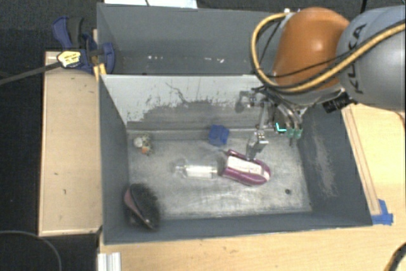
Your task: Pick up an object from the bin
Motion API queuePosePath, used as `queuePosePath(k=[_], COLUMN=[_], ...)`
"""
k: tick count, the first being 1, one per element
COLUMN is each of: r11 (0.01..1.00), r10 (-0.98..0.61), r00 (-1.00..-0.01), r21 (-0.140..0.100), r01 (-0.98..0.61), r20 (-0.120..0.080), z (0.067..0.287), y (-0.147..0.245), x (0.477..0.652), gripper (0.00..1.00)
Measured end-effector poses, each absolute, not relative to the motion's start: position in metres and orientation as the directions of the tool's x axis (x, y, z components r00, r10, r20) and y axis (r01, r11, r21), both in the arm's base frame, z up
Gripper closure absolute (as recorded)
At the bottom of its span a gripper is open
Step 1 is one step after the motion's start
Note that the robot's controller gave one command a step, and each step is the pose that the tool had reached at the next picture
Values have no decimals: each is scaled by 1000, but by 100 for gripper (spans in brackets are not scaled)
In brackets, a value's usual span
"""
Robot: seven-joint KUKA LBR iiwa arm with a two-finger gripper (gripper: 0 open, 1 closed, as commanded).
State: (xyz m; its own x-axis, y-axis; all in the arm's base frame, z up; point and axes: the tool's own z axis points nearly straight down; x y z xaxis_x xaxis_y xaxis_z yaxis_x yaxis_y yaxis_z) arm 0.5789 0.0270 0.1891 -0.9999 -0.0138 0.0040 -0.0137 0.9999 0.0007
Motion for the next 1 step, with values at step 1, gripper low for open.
queuePosePath(k=[1], r11=[973], r10=[-229], r00=[-973], r21=[0], r01=[-229], r20=[1], z=[69], y=[-21], x=[520], gripper=[0])
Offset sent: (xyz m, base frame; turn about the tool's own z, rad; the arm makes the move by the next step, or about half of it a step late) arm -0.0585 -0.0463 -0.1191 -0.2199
